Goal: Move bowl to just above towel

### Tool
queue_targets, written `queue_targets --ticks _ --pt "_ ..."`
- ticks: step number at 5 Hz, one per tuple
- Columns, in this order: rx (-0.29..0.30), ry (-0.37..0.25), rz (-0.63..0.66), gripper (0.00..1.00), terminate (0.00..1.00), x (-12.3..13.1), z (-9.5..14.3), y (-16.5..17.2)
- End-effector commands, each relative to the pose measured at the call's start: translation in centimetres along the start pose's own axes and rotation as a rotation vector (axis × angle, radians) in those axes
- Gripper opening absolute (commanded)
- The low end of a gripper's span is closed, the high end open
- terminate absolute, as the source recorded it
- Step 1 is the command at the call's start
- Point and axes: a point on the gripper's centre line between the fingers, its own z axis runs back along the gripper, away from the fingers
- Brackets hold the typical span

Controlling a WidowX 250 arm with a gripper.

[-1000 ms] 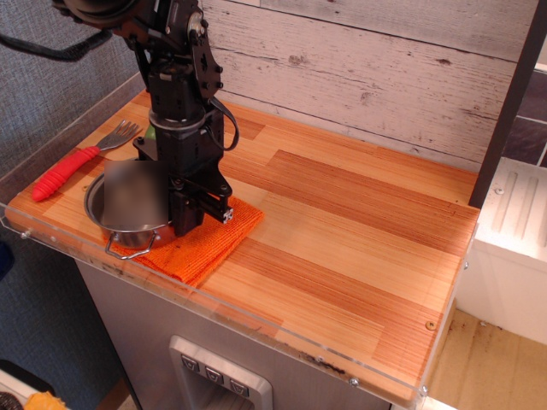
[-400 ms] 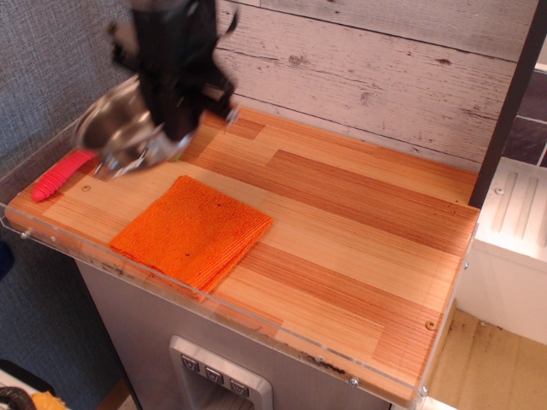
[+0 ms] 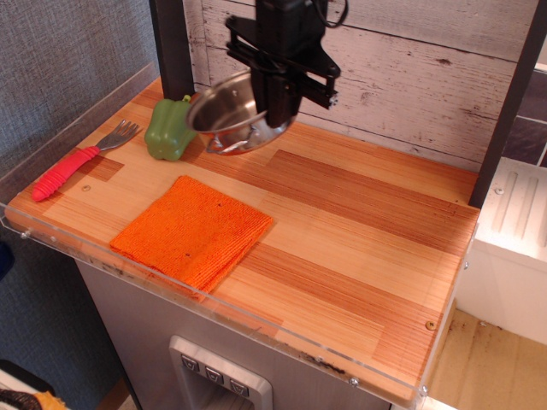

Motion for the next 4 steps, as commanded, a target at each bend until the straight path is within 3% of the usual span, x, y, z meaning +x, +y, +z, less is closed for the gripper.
queue_targets --ticks 1,2,3,4 --pt "0.017 0.002 -0.010 0.00 0.00 2.8 -1.7 -0.4" --pt "0.004 0.049 -0.008 0.00 0.00 2.0 -3.5 -0.6" --pt "0.000 0.093 0.003 1.00 0.00 1.2 -4.8 -0.5" --pt "-0.018 0.082 0.034 1.00 0.00 1.2 -4.7 -0.1"
